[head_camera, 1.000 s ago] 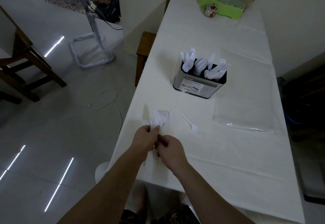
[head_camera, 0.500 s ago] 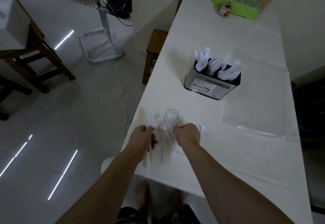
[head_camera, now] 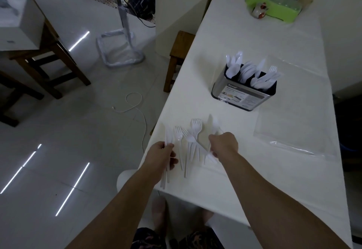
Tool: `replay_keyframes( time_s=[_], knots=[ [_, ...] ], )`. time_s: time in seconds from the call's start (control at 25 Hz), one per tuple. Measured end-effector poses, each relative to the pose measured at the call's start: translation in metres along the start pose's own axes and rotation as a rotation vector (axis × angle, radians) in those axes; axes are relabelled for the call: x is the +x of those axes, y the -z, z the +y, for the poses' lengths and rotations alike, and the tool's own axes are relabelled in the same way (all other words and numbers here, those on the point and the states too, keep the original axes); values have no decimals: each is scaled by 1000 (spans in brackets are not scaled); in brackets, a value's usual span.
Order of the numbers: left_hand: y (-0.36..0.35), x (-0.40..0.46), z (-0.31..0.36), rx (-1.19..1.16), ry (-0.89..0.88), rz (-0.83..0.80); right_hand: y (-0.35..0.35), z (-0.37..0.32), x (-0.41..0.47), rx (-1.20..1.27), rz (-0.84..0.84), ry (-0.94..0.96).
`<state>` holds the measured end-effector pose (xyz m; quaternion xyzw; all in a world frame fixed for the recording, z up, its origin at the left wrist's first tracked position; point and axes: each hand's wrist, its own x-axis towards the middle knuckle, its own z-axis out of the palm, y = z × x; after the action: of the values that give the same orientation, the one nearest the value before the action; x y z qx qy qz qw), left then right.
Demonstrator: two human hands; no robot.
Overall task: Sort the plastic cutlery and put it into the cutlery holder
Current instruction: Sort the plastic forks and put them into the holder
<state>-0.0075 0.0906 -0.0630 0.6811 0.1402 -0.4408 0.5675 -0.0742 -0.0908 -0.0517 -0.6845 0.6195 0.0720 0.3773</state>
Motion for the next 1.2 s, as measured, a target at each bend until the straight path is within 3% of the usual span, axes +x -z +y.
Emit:
replay_keyframes(
  time_s=[0.12, 0.24, 0.4, 0.64, 0.76, 0.88, 1.0, 1.2],
  knots=[
    [-10, -3, 1, 15, -29, -34, 19, 7, -2, -86, 104, 120],
    [-24, -3, 2, 31, -72, -62, 24, 9, -14, -17, 188, 276],
    [-37, 0, 4, 17, -95, -76, 5, 13, -43, 12, 52, 457],
    [-31, 3, 0, 89, -133, -61, -32, 20, -69, 35, -179, 473],
    [-19, 8, -4, 81, -84, 0, -34, 21, -62, -134, -40, 546],
    [-13, 10, -3, 33, -46, 29, -29, 34, -44, -365, 190, 481],
    [-12, 13, -4, 5, -25, 35, -26, 39, -35, -470, 155, 417],
    [-9, 11, -6, -18, -2, 26, -21, 37, -28, -299, 130, 260]
  ],
)
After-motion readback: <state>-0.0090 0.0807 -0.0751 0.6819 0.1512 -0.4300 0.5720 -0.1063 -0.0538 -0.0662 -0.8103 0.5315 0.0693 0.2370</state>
